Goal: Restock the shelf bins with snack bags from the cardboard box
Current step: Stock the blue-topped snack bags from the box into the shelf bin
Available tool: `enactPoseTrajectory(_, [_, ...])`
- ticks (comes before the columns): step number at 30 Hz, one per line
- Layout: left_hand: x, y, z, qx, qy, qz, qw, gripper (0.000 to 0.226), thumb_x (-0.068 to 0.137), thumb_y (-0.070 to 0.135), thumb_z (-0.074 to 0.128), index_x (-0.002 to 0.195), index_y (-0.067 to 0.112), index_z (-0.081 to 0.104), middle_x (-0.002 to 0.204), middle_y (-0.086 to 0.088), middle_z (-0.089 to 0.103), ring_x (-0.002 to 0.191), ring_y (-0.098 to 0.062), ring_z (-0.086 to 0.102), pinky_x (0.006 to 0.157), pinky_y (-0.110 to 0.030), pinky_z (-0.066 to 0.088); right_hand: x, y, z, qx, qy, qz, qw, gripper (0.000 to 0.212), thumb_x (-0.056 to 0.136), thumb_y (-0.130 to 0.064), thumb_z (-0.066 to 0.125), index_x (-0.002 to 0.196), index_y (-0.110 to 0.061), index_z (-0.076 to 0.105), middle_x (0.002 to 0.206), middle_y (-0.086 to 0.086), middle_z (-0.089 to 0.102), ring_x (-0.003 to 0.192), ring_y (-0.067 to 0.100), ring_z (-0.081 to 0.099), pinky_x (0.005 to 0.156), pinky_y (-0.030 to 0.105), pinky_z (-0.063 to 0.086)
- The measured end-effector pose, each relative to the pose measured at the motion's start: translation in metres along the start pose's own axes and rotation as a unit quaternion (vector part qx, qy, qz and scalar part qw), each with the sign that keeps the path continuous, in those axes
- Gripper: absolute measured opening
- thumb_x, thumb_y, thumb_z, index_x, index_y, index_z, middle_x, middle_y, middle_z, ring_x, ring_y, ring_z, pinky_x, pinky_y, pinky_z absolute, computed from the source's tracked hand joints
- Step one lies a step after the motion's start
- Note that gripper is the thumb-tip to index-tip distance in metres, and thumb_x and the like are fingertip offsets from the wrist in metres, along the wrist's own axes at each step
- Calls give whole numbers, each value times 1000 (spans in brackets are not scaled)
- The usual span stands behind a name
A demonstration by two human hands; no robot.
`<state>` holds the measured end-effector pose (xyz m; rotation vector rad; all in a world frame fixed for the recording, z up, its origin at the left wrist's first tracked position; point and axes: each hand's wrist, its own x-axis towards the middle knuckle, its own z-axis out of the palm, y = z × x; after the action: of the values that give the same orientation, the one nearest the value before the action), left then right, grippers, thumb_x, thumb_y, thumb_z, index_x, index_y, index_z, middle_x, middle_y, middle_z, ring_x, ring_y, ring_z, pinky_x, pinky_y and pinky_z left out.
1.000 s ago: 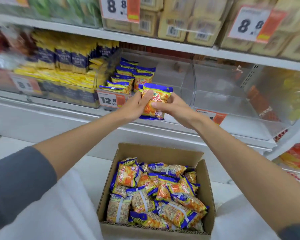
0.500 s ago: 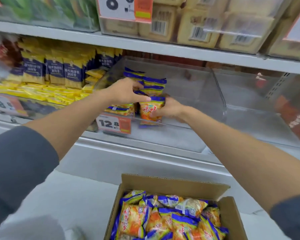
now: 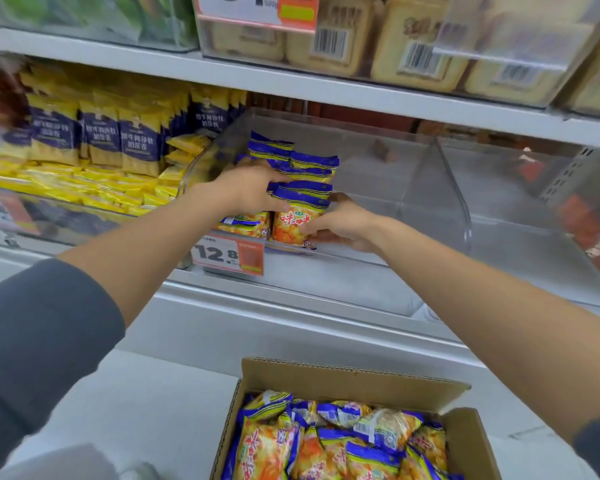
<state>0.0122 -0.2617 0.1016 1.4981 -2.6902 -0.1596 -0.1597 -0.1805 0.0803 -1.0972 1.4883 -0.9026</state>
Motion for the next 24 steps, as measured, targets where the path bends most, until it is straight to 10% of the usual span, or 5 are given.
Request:
enactPoseTrajectory(8, [-57,35,-18,-159,138,2,978,41,84,40,71,121,24,62,108,6,65,96,-15,60,82,-34,52,-62,-9,-20,-271,138,-113,946,59,80,-15,75,131,-10,47,119,2,52,110,18,51,88,28,42])
enactPoseTrajectory(14, [-139,98,-5,-212,149,24,966,13,82,33,71,82,25,60,67,12,56,67,-10,53,61,-30,43,-153,31,-14,-272,212,-308,887,19,76,-4,62,82,-23,64,78,-1,60,67,14,51,69,29,43])
enactPoseTrajectory(24, [-214,92,122,-267,-116,-81,953,19,86,29,71,90,10,70,82,11,59,87,-13,59,75,-24,43,-205,192,9,-248,-16,-10,968,16,90,-13,62,105,-19,65,97,-1,66,88,16,62,74,22,47])
